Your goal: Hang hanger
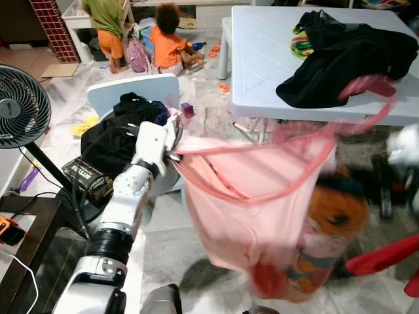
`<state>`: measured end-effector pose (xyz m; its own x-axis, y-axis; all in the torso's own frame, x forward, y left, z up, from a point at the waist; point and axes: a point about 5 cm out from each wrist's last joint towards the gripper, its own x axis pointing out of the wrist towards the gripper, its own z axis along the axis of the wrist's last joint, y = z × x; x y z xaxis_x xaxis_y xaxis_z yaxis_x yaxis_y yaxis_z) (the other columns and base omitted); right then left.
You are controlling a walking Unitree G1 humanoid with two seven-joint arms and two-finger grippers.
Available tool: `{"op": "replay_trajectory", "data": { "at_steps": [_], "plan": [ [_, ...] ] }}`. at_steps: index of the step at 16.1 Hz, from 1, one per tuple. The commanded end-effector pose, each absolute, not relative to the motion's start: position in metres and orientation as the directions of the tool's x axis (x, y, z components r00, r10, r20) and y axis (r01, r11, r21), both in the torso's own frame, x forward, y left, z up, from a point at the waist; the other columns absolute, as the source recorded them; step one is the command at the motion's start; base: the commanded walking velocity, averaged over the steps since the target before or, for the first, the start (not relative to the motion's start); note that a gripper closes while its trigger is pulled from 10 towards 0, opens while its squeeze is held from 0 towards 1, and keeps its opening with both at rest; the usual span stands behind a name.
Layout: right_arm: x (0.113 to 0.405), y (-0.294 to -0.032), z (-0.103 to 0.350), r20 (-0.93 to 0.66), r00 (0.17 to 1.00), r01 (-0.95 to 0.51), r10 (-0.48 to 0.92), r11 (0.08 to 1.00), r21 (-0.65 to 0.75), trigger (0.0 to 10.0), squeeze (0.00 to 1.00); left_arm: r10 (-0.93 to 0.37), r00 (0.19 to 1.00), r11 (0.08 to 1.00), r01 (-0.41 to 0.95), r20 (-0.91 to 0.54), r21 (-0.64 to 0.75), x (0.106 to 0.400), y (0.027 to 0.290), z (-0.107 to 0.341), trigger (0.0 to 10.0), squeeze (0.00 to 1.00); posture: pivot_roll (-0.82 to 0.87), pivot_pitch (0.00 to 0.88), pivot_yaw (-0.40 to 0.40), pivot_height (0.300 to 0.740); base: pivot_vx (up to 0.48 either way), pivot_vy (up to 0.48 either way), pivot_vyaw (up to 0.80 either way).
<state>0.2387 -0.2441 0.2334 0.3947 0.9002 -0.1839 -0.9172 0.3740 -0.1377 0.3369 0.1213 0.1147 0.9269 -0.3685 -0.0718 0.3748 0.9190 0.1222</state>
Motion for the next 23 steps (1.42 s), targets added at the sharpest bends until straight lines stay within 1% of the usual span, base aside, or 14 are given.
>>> {"op": "replay_trajectory", "data": {
  "at_steps": [1, 2, 3, 4, 6, 8, 10, 12, 13, 15, 17, 19, 22, 23],
  "plan": [
    [0.255, -0.238, 0.231, -0.150, 0.510, -0.857, 0.847, 0.487, -0.165, 10.0, 0.00, -0.511, 0.855, 0.851, 0.518, -0.086, 0.088, 0.326, 0.101, 0.112, 10.0, 0.00, -0.07, 0.081, 0.016, 0.740, 0.000, 0.000, 0.00],
    [0.267, -0.234, 0.218, -0.209, 0.586, -0.803, 0.783, 0.526, -0.279, 10.0, 0.00, -0.650, 0.749, 0.738, 0.662, -0.125, 0.129, 0.311, 0.081, 0.106, 10.0, 0.00, -0.06, 0.078, 0.013, 0.740, 0.000, 0.000, 0.00],
    [0.270, -0.231, 0.209, -0.249, 0.604, -0.789, 0.758, 0.523, -0.322, 10.0, 0.00, -0.724, 0.672, 0.638, 0.739, -0.159, 0.217, 0.301, 0.072, 0.102, 10.0, 0.81, -0.06, 0.077, 0.010, 0.740, 0.000, 0.000, 0.00],
    [0.273, -0.229, 0.204, -0.260, 0.618, -0.779, 0.742, 0.533, -0.331, 10.0, 0.00, -0.769, 0.612, 0.557, 0.783, -0.183, 0.277, 0.292, 0.067, 0.098, 10.0, 1.00, -0.06, 0.078, 0.010, 0.740, 0.000, 0.000, 0.00],
    [0.279, -0.226, 0.191, -0.314, 0.648, -0.756, 0.694, 0.532, -0.382, 10.0, 0.00, -0.807, 0.544, 0.478, 0.830, -0.229, 0.286, 0.283, 0.064, 0.092, 10.0, 1.00, -0.06, 0.089, 0.008, 0.740, 0.000, 0.000, 0.00],
    [0.289, -0.222, 0.176, -0.361, 0.714, -0.690, 0.600, 0.516, -0.507, 10.0, 0.00, -0.843, 0.361, 0.253, 0.920, -0.398, 0.299, 0.260, 0.065, 0.076, 10.0, 1.00, -0.06, 0.084, 0.005, 0.740, 0.000, 0.000, 0.00],
    [0.294, -0.220, 0.169, -0.356, 0.745, -0.655, 0.565, 0.515, -0.553, 10.0, 0.00, -0.845, 0.328, 0.211, 0.930, -0.421, 0.302, 0.254, 0.066, 0.078, 10.0, 1.00, -0.05, 0.085, 0.002, 0.740, 0.000, 0.000, 0.00],
    [0.290, -0.223, 0.159, -0.424, 0.716, -0.680, 0.555, 0.416, -0.604, 10.0, 0.00, -0.842, 0.408, 0.283, 0.891, -0.353, 0.355, 0.265, 0.071, 0.090, 10.0, 1.00, -0.05, 0.084, -0.001, 0.740, 0.000, 0.000, 0.00],
    [0.285, -0.224, 0.155, -0.470, 0.670, -0.726, 0.574, 0.377, -0.575, 10.0, 0.00, -0.813, 0.501, 0.344, 0.824, -0.297, 0.450, 0.276, 0.077, 0.098, 10.0, 1.00, -0.05, 0.084, -0.002, 0.740, 0.000, 0.000, 0.00],
    [0.277, -0.226, 0.142, -0.557, 0.596, -0.792, 0.578, 0.310, -0.526, 10.0, 0.00, -0.776, 0.600, 0.404, 0.709, -0.193, 0.579, 0.290, 0.088, 0.116, 10.0, 1.00, -0.05, 0.082, -0.003, 0.740, 0.000, 0.000, 0.00],
    [0.275, -0.228, 0.134, -0.586, 0.578, -0.807, 0.568, 0.297, -0.510, 10.0, 0.00, -0.766, 0.628, 0.428, 0.656, -0.137, 0.621, 0.295, 0.092, 0.126, 10.0, 1.00, -0.05, 0.081, -0.004, 0.740, 0.000, 0.000, 0.00],
    [0.273, -0.225, 0.125, -0.596, 0.564, -0.816, 0.571, 0.275, -0.509, 10.0, 0.00, -0.743, 0.661, 0.484, 0.637, -0.102, 0.600, 0.300, 0.097, 0.129, 10.0, 1.00, -0.05, 0.079, -0.003, 0.740, 0.000, 0.000, 0.00],
    [0.275, -0.217, 0.132, -0.557, 0.552, -0.818, 0.620, 0.275, -0.505, 10.0, 0.00, -0.758, 0.635, 0.454, 0.678, -0.149, 0.578, 0.298, 0.097, 0.117, 10.0, 1.00, -0.05, 0.076, -0.003, 0.740, 0.000, 0.000, 0.00],
    [0.275, -0.217, 0.136, -0.552, 0.542, -0.821, 0.634, 0.259, -0.508, 10.0, 0.00, -0.805, 0.572, 0.413, 0.732, -0.159, 0.543, 0.293, 0.093, 0.114, 10.0, 0.00, -0.05, 0.075, -0.002, 0.740, 0.000, 0.000, 0.00]
  ]
}}
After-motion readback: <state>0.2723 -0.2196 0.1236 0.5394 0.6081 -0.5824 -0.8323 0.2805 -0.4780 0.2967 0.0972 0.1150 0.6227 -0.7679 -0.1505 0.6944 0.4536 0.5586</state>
